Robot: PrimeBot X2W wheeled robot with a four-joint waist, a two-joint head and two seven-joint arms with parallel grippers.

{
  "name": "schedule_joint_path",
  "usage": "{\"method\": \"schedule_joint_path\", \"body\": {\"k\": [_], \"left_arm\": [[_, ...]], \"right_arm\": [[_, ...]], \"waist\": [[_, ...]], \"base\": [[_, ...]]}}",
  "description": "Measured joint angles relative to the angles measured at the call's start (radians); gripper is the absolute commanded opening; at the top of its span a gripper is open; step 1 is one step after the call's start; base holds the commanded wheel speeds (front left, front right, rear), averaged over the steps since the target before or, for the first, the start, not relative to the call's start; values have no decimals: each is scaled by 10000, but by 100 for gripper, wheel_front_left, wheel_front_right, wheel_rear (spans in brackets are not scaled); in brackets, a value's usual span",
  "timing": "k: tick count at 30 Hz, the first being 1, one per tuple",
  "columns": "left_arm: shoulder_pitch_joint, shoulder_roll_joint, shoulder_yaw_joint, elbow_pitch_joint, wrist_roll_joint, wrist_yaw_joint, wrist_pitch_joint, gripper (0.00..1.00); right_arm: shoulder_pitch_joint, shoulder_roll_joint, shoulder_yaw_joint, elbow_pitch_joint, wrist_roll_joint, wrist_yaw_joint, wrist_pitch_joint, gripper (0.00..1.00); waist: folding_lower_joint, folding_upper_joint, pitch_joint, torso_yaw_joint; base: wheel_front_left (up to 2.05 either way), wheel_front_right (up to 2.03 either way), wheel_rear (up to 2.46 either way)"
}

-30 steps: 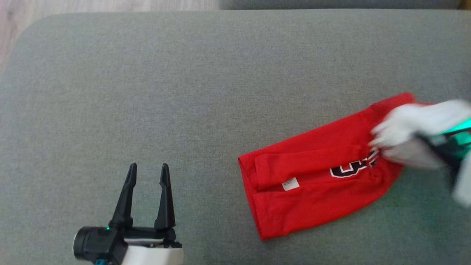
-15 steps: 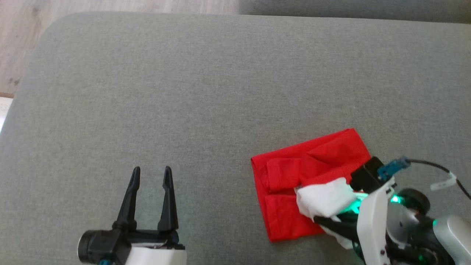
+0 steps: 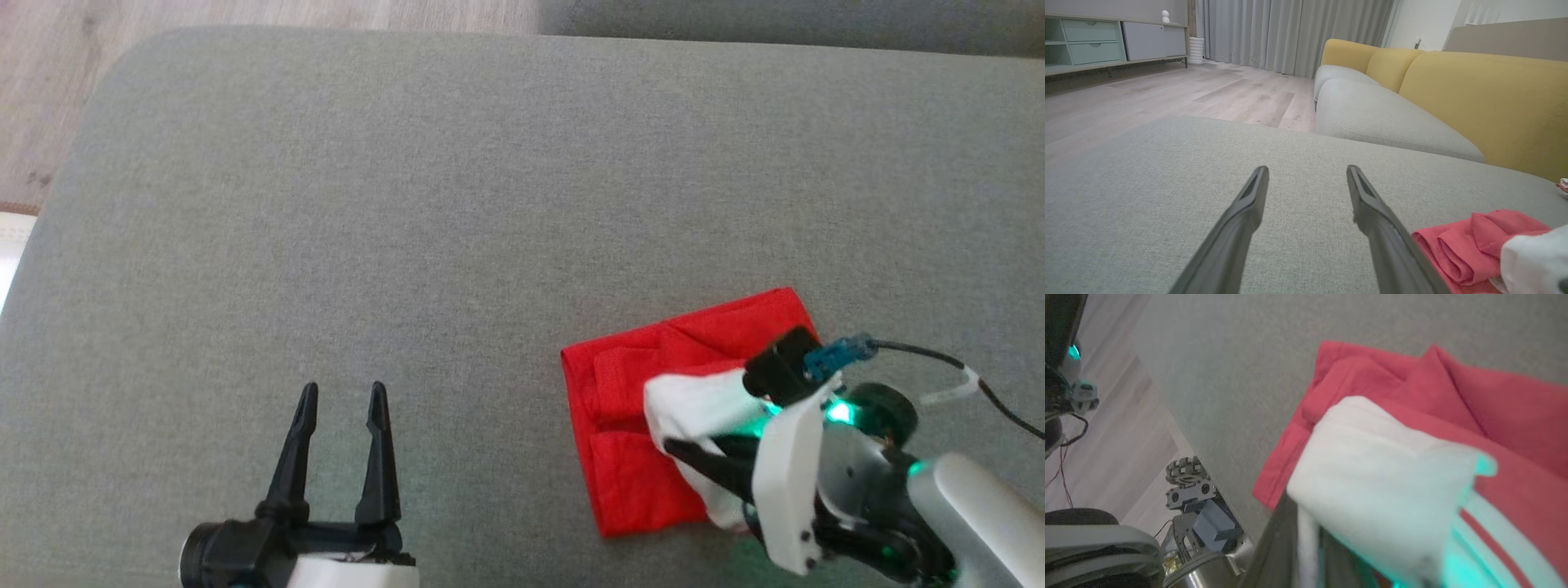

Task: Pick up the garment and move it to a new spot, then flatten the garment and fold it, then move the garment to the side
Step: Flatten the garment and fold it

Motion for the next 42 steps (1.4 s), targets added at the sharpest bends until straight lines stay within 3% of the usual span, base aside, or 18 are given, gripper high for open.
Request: {"method": "schedule_joint_path", "body": {"k": [9,11,12,13,14,19,24,32,38,42], "left_arm": [[12,0,111,109,165,-42,0,100],[44,0,178,146,234,-109,0,100],[86,0,209,153,236,-111,0,100],[142,0,236,171,272,-115,0,100],[183,0,247,215,326,-117,0,100],[215,0,343,368,431,-270,0,100],[604,2,579,568,575,-395,0,100],[772,4,911,924,658,-635,0,100],[779,4,968,1091,658,-729,0,100],[790,4,1177,1321,658,-817,0,100]], "right_arm": [[-315,943,686,1037,-416,0,-1429,0],[-322,1078,819,1325,-523,0,-1662,30],[-322,1179,813,1459,-610,0,-1831,40],[-322,1260,809,1557,-696,0,-2002,63],[-323,1338,807,1647,-798,0,-2155,100],[-294,1592,644,1739,-1214,0,-2706,100],[2,1561,13,1009,-1231,0,-3010,100],[1760,1112,-1720,-401,-1361,0,-3024,100],[2718,1248,-3308,-604,-1434,0,-3425,100],[3341,1697,-4443,-297,-2203,0,-4224,100]], "waist": [[0,0,-259,-215],[-1,0,-333,-270],[-1,0,-368,-300],[-1,0,-399,-331],[0,0,-436,-358],[-1,0,-678,-478],[-1,0,-952,-642],[-1,0,-1315,-1068],[-1,0,-1446,-1225],[-1,0,-1545,-1281]], "base": [[0,0,0],[0,0,0],[0,0,0],[0,0,0],[0,0,0],[0,0,0],[0,0,0],[0,0,0],[0,0,0],[0,0,0]]}}
